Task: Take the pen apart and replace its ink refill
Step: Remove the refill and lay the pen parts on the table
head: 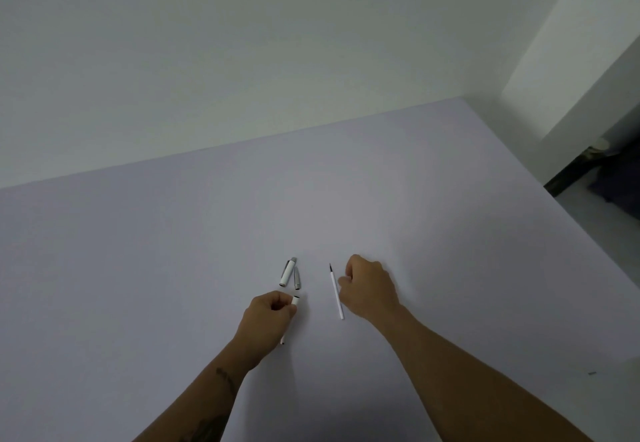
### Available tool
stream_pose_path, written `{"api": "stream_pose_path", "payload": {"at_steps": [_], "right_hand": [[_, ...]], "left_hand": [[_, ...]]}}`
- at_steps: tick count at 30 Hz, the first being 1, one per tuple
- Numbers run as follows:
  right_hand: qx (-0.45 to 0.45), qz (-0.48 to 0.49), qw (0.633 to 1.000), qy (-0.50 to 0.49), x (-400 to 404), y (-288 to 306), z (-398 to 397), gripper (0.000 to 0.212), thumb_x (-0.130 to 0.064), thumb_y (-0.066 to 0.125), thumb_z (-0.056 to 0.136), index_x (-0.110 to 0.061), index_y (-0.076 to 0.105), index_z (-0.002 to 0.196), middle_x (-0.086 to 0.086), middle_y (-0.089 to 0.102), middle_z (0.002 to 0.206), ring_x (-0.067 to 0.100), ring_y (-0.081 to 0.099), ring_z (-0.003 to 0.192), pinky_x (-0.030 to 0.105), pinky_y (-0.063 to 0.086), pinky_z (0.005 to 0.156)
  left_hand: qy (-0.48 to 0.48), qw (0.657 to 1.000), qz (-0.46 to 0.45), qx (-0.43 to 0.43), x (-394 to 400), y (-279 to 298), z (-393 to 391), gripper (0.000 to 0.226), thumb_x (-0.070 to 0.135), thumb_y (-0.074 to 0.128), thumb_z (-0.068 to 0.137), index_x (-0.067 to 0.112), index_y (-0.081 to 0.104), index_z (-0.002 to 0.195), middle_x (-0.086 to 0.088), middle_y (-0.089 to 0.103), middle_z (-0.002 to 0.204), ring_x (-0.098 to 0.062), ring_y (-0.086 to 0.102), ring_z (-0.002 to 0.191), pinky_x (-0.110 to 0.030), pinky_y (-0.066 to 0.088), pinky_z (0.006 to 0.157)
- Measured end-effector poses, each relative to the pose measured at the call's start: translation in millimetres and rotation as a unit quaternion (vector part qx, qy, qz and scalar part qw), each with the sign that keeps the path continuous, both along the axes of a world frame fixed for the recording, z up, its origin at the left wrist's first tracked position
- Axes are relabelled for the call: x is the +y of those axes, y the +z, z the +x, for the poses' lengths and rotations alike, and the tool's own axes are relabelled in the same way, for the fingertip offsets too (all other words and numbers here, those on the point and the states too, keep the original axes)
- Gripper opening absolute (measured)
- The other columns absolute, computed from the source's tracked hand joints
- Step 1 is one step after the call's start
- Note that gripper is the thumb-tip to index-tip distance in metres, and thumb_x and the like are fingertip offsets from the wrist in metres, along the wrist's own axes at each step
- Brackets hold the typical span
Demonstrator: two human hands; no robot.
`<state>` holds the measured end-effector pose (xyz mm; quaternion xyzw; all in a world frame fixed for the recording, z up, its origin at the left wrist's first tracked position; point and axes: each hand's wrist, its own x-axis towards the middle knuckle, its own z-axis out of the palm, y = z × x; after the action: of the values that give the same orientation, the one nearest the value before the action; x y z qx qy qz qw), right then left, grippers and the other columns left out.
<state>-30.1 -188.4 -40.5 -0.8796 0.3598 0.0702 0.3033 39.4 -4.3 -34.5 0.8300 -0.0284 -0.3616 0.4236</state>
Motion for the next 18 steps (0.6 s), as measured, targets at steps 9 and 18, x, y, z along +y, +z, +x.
{"api": "stream_pose_path", "payload": {"at_steps": [9,18], "right_hand": [[0.041,-0.048,0.996,0.060,35,-2,5,0.036,-0.011,0.058,0.087,-0.012,0.050,0.122,0.009,0.059,0.110,0.029,0.062,0.098,0.032,0.046,0.073],[0.038,-0.009,0.999,0.016,47,5,1,0.035,-0.006,0.055,0.082,-0.011,0.044,0.114,0.007,0.061,0.099,0.031,0.064,0.094,0.034,0.048,0.071]], "left_hand": [[0.008,1.000,-0.009,0.009,19,9,1,0.011,0.016,0.060,0.091,0.012,0.066,0.083,-0.001,0.054,0.068,-0.015,0.047,0.062,-0.027,0.044,0.057],[-0.009,1.000,-0.007,0.016,38,17,-2,0.011,0.014,0.057,0.093,0.006,0.063,0.088,-0.007,0.057,0.074,-0.017,0.047,0.063,-0.028,0.044,0.058]]}}
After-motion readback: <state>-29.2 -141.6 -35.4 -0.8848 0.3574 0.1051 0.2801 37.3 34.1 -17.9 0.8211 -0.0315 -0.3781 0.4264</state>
